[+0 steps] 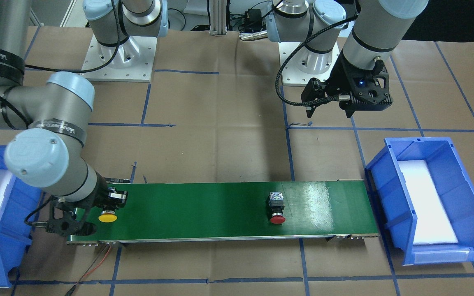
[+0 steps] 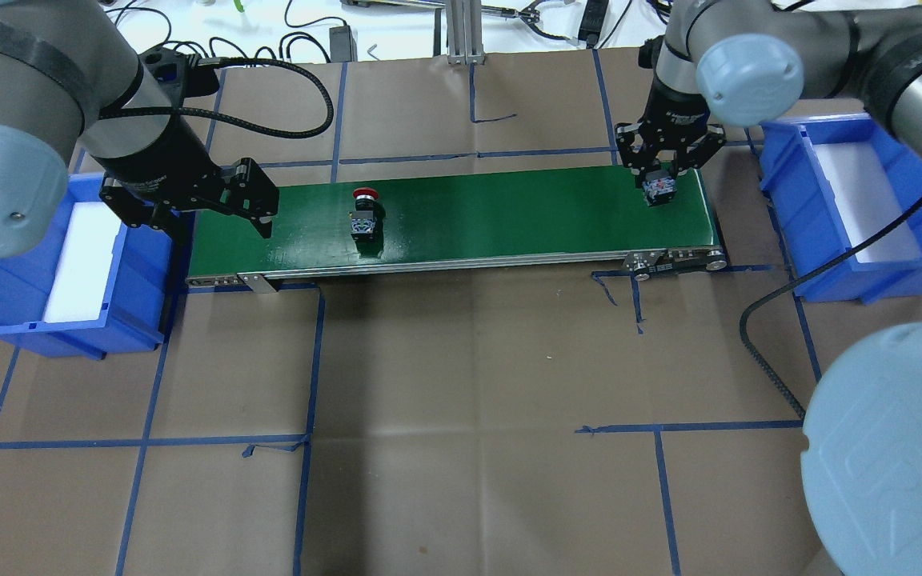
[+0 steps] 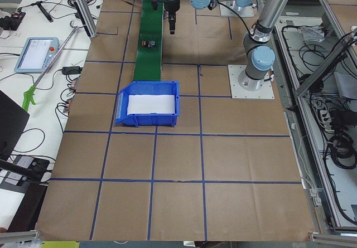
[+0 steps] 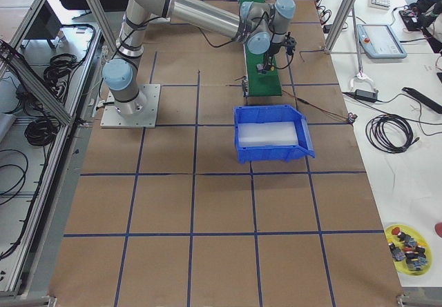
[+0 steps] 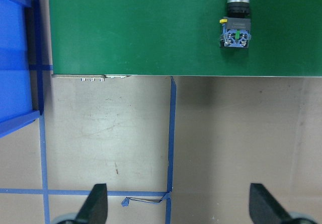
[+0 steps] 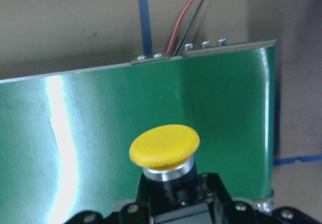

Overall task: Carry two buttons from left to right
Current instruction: 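Carry the yellow button with the right gripper into the empty bin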

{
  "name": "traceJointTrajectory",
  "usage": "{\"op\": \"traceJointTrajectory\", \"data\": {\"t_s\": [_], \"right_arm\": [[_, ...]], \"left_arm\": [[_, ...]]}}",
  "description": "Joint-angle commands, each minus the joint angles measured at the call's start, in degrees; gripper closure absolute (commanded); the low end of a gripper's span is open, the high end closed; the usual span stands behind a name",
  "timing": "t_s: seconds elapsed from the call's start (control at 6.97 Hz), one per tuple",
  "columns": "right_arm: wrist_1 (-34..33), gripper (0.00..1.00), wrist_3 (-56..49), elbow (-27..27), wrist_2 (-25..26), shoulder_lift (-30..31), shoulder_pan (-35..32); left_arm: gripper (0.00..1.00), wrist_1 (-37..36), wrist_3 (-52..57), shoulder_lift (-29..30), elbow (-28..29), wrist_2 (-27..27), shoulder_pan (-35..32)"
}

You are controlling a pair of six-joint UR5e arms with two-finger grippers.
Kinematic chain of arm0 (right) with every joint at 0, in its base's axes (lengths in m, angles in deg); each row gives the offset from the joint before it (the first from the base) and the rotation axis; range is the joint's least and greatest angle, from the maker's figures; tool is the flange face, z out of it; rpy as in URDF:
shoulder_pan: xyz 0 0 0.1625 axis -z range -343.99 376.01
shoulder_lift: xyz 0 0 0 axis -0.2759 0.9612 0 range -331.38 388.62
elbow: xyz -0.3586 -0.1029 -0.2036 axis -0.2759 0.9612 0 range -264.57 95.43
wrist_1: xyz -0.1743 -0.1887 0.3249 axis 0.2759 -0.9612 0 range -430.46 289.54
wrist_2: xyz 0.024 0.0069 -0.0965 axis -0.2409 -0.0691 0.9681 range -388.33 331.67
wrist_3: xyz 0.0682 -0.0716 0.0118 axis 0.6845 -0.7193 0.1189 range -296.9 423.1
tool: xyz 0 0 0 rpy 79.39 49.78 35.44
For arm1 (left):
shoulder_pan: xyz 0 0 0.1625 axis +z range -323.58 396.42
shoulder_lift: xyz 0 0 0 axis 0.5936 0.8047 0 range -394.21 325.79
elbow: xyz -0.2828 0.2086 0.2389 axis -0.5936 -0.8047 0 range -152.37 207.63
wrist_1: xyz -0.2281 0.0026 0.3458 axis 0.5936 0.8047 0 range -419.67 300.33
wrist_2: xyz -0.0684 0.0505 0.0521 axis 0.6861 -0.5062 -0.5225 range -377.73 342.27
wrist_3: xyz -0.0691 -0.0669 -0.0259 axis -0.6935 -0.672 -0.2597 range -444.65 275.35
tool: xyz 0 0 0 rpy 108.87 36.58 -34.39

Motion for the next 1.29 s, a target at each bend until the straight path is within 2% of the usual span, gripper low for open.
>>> {"op": "traceJointTrajectory", "data": {"t_s": [0.0, 0.29, 0.43, 0.57, 0.86, 1.15], "right_arm": [[12.06, 0.94, -10.34, 8.93, 0.31, 2.93, 9.26], [10.51, 0.94, -28.42, 7.92, 0.22, 5.05, 21.30], [5.28, 0.94, -36.43, 6.08, 0.13, 4.71, 26.67], [2.45, 0.94, -37.99, 3.36, -0.04, 3.75, 28.81], [-11.39, 0.94, -37.13, -7.59, -0.66, 3.91, 28.83], [-18.29, 0.95, -33.80, -16.23, -0.66, 4.00, 28.74]], "left_arm": [[0.00, 0.00, 0.00, 0.01, 0.00, 0.07, 0.00], [0.00, 0.00, -0.09, 0.10, 0.00, 0.07, 0.00], [0.00, -0.09, -0.09, 0.18, 0.09, 0.07, 0.00], [0.00, 0.00, -0.09, 0.18, 0.00, 0.07, 0.00], [0.00, 0.00, -0.09, 0.18, 0.00, 0.07, 0.00], [0.00, -0.09, -0.09, 0.18, 0.00, 0.16, 0.00]]}}
